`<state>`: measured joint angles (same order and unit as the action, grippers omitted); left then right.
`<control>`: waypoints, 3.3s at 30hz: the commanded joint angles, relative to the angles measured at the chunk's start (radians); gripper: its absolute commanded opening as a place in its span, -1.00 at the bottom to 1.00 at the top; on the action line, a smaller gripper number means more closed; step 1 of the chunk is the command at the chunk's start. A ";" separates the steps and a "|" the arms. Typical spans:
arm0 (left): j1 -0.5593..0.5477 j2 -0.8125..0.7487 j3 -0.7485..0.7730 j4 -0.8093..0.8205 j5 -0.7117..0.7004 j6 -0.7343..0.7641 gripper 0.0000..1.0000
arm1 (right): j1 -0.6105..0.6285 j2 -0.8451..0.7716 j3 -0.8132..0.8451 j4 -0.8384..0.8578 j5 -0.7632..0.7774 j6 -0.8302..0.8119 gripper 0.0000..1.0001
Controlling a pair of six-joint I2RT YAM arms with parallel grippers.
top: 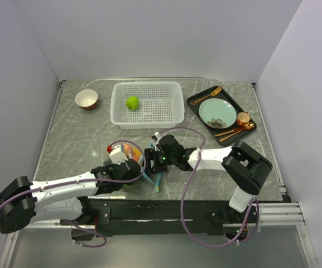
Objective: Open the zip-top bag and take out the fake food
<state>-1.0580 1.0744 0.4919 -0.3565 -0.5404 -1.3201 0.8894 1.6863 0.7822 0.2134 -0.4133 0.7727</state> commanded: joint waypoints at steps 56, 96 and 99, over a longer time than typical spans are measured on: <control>0.020 -0.148 0.086 -0.215 -0.067 -0.074 -0.99 | -0.394 0.133 0.710 -0.295 0.367 -0.179 0.36; 0.408 -0.097 -0.015 0.059 0.142 0.157 -0.99 | -0.099 -0.191 -0.086 0.112 0.099 0.161 -0.30; 0.408 -0.087 -0.036 0.079 0.146 0.153 -0.99 | -0.095 -0.117 -0.057 0.170 0.073 0.180 -0.29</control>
<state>-0.6552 0.9764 0.4862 -0.3241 -0.4141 -1.1492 0.7803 1.5028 0.6712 0.2462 -0.2974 0.9161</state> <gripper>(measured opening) 0.015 0.350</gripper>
